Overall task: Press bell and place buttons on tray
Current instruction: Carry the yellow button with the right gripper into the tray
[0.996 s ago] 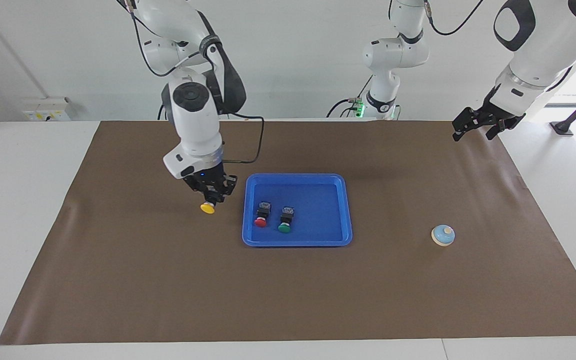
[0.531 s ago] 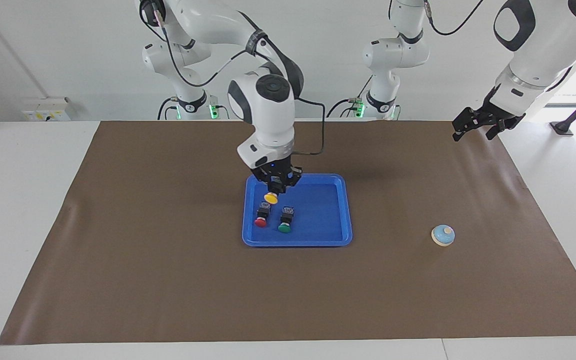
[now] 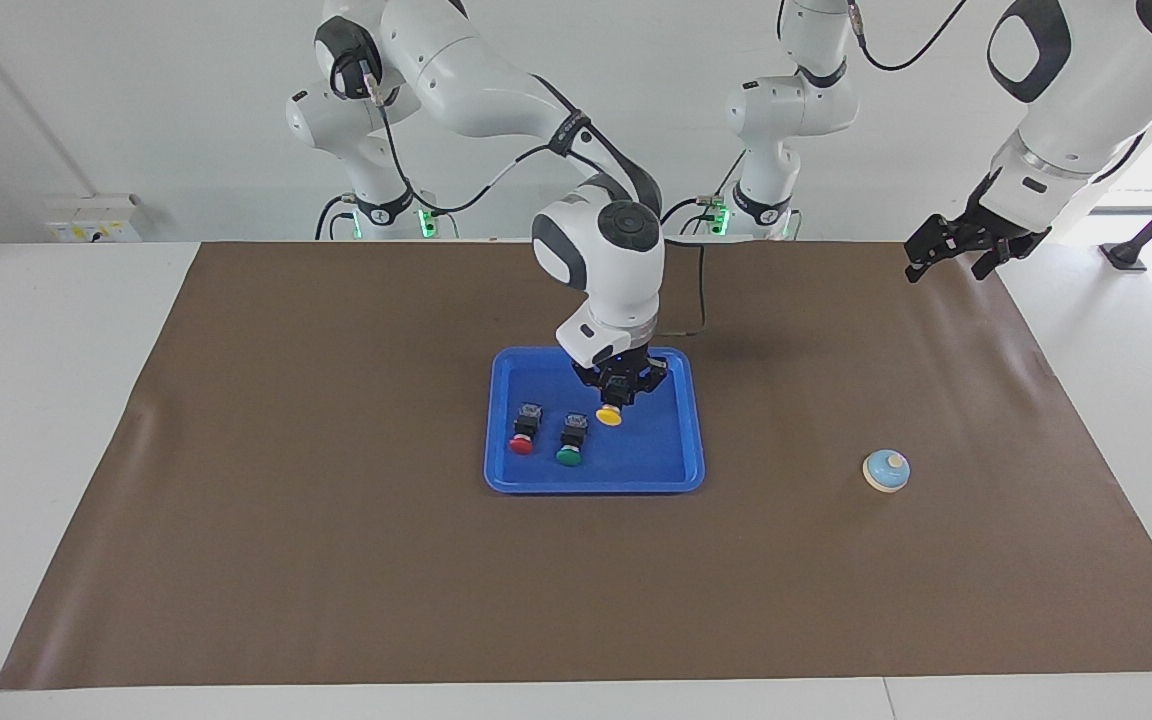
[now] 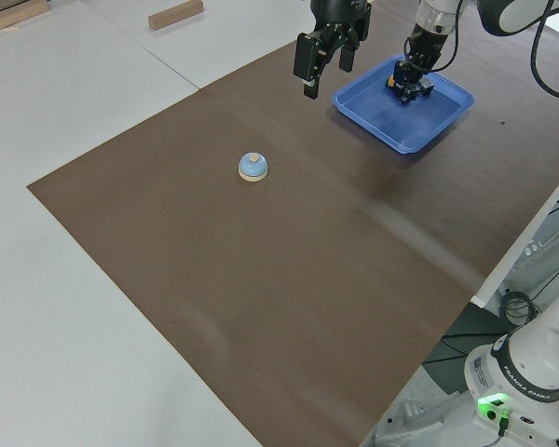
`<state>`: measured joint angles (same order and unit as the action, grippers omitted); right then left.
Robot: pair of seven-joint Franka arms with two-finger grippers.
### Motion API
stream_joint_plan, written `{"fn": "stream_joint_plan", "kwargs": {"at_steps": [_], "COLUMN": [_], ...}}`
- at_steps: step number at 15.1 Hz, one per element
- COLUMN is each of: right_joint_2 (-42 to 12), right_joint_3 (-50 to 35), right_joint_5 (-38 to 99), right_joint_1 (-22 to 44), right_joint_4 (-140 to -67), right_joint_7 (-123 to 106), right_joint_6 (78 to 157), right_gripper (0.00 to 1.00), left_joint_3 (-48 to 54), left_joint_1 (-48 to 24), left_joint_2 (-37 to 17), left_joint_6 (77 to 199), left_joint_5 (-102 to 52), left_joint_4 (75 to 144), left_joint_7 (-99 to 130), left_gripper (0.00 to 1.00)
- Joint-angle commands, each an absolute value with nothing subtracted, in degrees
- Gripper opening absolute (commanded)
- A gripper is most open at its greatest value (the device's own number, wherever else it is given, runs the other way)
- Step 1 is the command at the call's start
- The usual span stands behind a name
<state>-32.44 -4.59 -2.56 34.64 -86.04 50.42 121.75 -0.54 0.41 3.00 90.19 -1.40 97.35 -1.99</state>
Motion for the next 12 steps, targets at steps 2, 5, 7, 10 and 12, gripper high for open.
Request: {"fn": "stream_joint_plan", "kwargs": {"at_steps": [2,5,7,10,12], "right_joint_2": [-30.4,-29.4,-29.4,-29.3,-29.3], "right_joint_3": [-4.4,-4.4,-4.5,-4.5,-4.4], "right_joint_5": [-2.5,-2.5,-2.5,-2.4,-2.4], "right_joint_1": [35.1,36.1,36.4,37.2,37.3], "right_joint_4": [-92.3,-95.8,-96.1,-96.1,-95.8], "right_joint_7": [50.5,50.6,50.7,50.9,51.3], "right_joint_6": [126.1,130.3,130.4,130.7,130.2], "right_gripper": [0.0,0.0,0.0,0.0,1.0], "left_joint_3": [-0.6,-0.6,-0.6,-0.6,-0.6], "left_joint_1": [0.4,0.4,0.4,0.4,0.4], "left_joint_2": [4.2,4.2,4.2,4.2,4.2], "left_joint_6": [90.2,90.2,90.2,90.2,90.2], "left_joint_5": [-1.1,-1.1,-1.1,-1.1,-1.1], "left_joint_4": [98.3,98.3,98.3,98.3,98.3], "left_joint_7": [-1.4,-1.4,-1.4,-1.4,-1.4], "left_gripper": [1.0,1.0,1.0,1.0,1.0]}}
